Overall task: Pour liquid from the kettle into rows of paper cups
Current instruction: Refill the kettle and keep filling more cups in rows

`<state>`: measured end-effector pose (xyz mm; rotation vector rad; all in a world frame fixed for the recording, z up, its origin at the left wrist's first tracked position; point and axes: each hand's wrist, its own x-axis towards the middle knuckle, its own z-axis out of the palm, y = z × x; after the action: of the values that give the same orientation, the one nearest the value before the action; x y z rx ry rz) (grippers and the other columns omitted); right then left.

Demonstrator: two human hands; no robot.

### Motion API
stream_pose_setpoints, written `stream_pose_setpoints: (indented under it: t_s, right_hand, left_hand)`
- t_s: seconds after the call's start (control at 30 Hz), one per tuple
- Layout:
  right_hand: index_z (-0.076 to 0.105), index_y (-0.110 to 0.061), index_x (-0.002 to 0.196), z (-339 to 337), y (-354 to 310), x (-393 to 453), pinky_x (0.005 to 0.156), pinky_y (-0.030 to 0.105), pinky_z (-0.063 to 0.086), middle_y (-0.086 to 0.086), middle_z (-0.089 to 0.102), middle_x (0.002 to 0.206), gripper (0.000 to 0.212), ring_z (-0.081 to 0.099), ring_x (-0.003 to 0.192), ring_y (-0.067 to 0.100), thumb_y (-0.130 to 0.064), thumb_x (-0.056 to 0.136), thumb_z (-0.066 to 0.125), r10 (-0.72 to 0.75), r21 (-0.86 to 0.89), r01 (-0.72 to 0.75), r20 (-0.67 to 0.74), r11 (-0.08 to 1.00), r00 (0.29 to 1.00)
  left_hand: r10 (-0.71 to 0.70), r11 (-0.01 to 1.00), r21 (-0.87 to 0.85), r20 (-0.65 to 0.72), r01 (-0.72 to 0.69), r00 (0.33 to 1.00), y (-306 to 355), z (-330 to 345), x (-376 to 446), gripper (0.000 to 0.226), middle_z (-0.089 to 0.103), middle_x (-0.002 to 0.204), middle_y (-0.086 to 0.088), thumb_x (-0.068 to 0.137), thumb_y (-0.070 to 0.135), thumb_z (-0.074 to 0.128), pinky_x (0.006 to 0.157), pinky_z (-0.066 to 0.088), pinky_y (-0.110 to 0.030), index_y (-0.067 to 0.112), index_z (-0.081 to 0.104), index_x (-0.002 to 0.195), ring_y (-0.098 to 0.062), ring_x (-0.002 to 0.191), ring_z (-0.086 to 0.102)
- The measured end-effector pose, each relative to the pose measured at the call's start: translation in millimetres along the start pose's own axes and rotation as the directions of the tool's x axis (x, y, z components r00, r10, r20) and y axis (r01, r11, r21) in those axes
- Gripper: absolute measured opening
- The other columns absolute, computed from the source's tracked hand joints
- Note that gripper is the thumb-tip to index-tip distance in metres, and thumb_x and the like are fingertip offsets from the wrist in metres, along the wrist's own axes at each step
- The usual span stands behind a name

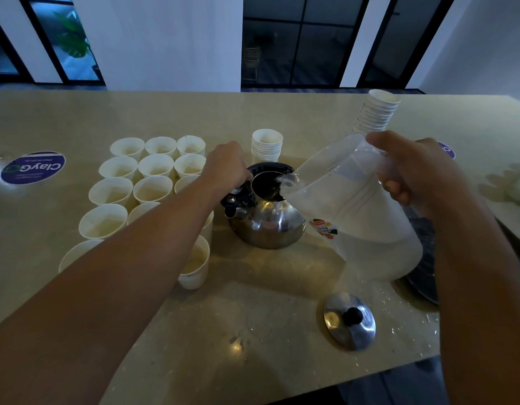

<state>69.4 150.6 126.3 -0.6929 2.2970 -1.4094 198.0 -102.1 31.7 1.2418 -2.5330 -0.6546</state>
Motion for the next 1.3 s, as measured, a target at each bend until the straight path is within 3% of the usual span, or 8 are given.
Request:
stream_pose_setpoints:
  t_s: [0.6,0.73,0.87,1.13,1.2,1.3]
  right_hand:
    - [0.065,-0.012,0.088,1,7,-3,0.047,0.027,0.037,-0.001,0.052,0.050,0.046,0.043,0.045,0.013,-0.058,0.083,0.063,0.033,0.010,-0.033,0.007,0.999,0.999]
    - [0.062,-0.015,0.077,-1,14,-9,0.044,0.025,0.032,0.002,0.049,0.054,0.043,0.039,0.045,0.015,-0.057,0.071,0.065,0.060,0.145,-0.057,-0.011,0.988,0.998]
    - [0.062,-0.018,0.079,-6,18,-15,0.037,0.016,0.028,-0.002,0.046,0.052,0.034,0.036,0.041,0.011,-0.052,0.084,0.060,0.065,0.269,-0.062,0.001,0.961,0.998]
    - [0.063,-0.005,0.121,-20,33,-27,0.036,0.014,0.030,-0.004,0.043,0.055,0.055,0.034,0.041,0.010,-0.050,0.093,0.052,0.021,0.504,0.012,-0.060,0.864,0.998]
    - [0.065,-0.007,0.117,-17,37,-28,0.037,0.016,0.031,-0.003,0.044,0.057,0.056,0.035,0.043,0.011,-0.054,0.087,0.055,0.035,0.565,0.041,-0.124,0.824,0.992]
    - [0.068,-0.014,0.097,-18,43,-29,0.039,0.018,0.029,-0.002,0.044,0.056,0.042,0.034,0.043,0.013,-0.053,0.088,0.055,0.065,0.625,0.107,-0.246,0.773,0.967]
  left_hand:
    - [-0.010,1.000,-0.003,-0.002,0.010,1.000,-1,1,0,0.032,0.072,0.085,-0.009,0.078,0.030,0.084,0.082,0.058,-0.042,0.008,0.070,0.098,-0.026,0.082,0.070]
    - [-0.022,1.000,0.004,0.009,0.022,1.000,1,0,0,0.034,0.072,0.088,-0.010,0.079,0.029,0.084,0.083,0.057,-0.041,0.008,0.070,0.100,-0.026,0.084,0.070]
    - [-0.026,1.000,0.015,0.005,0.025,1.000,2,-1,-1,0.034,0.072,0.089,-0.010,0.079,0.030,0.084,0.082,0.058,-0.041,0.008,0.070,0.101,-0.027,0.084,0.069]
    - [-0.008,0.998,0.064,-0.021,0.009,1.000,3,3,-1,0.032,0.069,0.089,-0.008,0.080,0.029,0.082,0.081,0.057,-0.044,0.010,0.070,0.102,-0.028,0.084,0.066]
    - [0.011,0.997,0.079,-0.029,-0.009,1.000,0,3,-1,0.028,0.068,0.086,-0.008,0.082,0.028,0.081,0.077,0.056,-0.043,0.010,0.070,0.100,-0.027,0.081,0.065]
    - [0.023,0.994,0.109,-0.034,-0.019,0.999,-2,4,0,0.027,0.067,0.080,-0.007,0.082,0.032,0.079,0.072,0.055,-0.042,0.012,0.071,0.098,-0.026,0.076,0.065]
